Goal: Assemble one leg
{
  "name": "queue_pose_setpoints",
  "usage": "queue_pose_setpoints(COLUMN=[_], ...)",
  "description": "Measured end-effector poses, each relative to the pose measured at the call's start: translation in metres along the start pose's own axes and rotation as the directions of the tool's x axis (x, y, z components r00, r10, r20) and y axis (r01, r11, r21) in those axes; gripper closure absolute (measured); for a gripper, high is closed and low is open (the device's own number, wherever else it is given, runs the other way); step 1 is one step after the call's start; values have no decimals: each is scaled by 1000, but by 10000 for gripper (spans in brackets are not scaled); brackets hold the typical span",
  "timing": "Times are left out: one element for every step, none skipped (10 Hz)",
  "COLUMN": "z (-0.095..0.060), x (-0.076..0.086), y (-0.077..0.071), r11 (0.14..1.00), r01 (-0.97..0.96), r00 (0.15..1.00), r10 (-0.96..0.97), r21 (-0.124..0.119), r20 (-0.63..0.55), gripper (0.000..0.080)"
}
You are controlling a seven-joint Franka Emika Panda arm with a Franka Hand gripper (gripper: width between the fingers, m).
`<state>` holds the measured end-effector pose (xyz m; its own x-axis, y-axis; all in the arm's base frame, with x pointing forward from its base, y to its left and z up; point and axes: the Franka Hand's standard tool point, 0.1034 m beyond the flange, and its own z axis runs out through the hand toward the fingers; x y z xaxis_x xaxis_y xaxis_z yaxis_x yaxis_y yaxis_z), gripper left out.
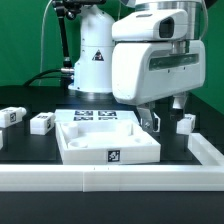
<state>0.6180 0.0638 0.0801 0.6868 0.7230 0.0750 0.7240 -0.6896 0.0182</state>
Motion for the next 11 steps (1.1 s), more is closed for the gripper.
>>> queue_pose_setpoints(z=[0,0,0,0,0,0,1,7,14,19,18], x=[0,0,0,0,0,0,-1,-11,-23,-36,-38], y=[0,0,0,0,0,0,0,-4,-9,-10,-10], r11=[1000,1000,1000,1000,1000,1000,1000,995,982,958,932], r01=[0,0,1,1,1,2,20,103,188,288,362], r00=[1000,1000,1000,1000,1000,1000,1000,995,982,958,932], r10=[0,0,-1,-1,-1,-2,-20,-103,-188,-288,-362], r21=[0,0,0,0,0,0,-2,-14,-16,-3,-3], r20=[0,0,0,0,0,0,0,-11,-10,3,17], gripper=[150,150,150,150,150,150,150,150,150,150,150])
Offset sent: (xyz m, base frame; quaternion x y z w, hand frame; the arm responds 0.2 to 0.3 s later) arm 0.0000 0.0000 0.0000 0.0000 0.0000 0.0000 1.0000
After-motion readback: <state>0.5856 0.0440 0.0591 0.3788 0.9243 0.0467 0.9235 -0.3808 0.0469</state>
